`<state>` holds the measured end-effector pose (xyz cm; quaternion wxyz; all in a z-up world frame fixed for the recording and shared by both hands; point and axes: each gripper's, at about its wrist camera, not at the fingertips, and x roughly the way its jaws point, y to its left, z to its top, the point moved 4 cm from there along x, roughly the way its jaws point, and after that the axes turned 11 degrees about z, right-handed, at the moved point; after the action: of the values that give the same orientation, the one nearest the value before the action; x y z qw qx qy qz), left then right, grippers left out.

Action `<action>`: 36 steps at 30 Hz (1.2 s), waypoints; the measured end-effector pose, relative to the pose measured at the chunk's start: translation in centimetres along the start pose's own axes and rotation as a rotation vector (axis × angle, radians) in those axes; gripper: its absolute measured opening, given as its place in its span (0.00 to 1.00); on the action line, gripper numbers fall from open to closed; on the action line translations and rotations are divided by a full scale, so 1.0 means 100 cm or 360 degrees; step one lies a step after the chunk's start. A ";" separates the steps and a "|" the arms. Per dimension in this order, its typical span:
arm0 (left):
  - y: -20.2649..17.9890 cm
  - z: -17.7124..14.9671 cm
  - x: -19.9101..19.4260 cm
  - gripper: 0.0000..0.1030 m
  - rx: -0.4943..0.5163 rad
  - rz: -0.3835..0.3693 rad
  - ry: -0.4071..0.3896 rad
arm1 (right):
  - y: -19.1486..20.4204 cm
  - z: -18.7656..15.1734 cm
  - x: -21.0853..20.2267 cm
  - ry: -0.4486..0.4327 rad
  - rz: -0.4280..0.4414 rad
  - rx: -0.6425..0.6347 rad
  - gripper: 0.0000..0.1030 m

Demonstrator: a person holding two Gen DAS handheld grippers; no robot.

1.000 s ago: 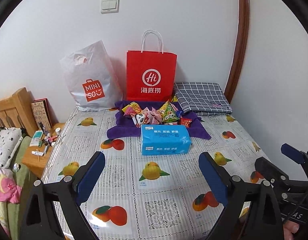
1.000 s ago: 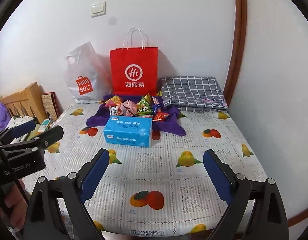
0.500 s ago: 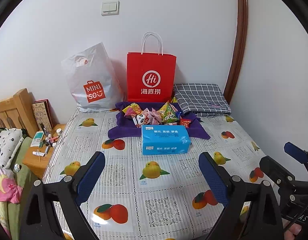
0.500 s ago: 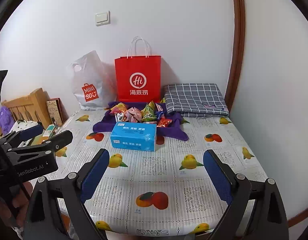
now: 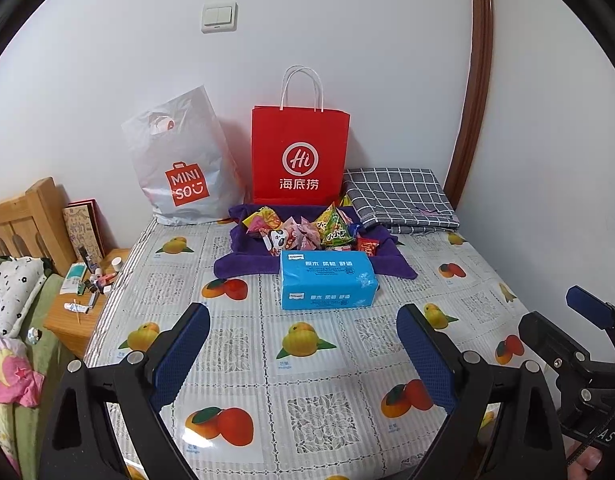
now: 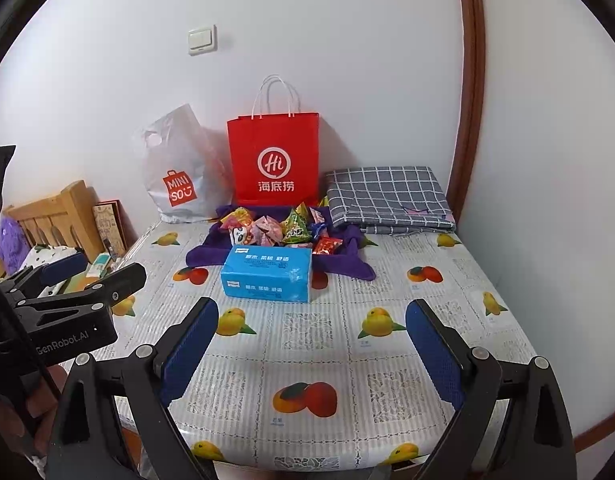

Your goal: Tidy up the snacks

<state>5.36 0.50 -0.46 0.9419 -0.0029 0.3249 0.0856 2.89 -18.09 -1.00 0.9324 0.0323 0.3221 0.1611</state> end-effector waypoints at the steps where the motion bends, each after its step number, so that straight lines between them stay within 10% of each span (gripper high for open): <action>1: 0.000 0.000 0.000 0.92 0.0002 0.0001 0.0000 | 0.000 0.000 0.000 0.0000 0.0001 0.0000 0.91; 36: -0.003 -0.002 0.003 0.92 0.0003 -0.0013 0.0016 | -0.001 -0.001 -0.002 -0.0006 0.0004 0.0018 0.91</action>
<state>5.49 0.26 -0.81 0.9405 -0.0037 0.3298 0.0815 2.75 -18.24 -0.95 0.9326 0.0385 0.3211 0.1603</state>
